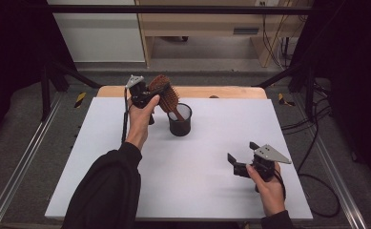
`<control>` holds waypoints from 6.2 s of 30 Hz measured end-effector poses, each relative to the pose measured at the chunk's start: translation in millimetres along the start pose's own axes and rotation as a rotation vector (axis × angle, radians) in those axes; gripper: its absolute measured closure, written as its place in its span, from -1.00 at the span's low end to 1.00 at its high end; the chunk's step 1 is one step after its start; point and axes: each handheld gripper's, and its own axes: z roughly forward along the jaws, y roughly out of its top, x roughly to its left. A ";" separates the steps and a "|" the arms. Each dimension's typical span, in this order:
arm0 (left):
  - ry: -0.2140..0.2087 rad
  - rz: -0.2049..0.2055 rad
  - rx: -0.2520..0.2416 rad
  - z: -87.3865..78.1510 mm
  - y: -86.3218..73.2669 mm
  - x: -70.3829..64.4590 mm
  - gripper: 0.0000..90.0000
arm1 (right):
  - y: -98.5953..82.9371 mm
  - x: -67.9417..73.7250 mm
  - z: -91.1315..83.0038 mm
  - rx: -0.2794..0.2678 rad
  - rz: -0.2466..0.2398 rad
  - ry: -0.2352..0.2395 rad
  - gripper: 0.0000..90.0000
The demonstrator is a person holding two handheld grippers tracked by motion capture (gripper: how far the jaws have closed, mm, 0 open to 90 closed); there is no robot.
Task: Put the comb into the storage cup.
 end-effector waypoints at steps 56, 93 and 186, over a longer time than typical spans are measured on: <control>0.051 0.056 0.012 -3.0 -2.7 -2.2 -0.90 | -1.4 1.6 1.8 0.008 0.011 0.012 -0.91; 0.093 0.118 0.008 -5.4 -6.7 -11.1 -0.96 | -1.0 0.1 0.3 0.001 0.014 0.011 -0.92; 0.077 0.181 -0.029 -61.3 8.8 -19.1 -0.96 | -1.0 2.6 0.6 0.004 0.006 0.036 -0.93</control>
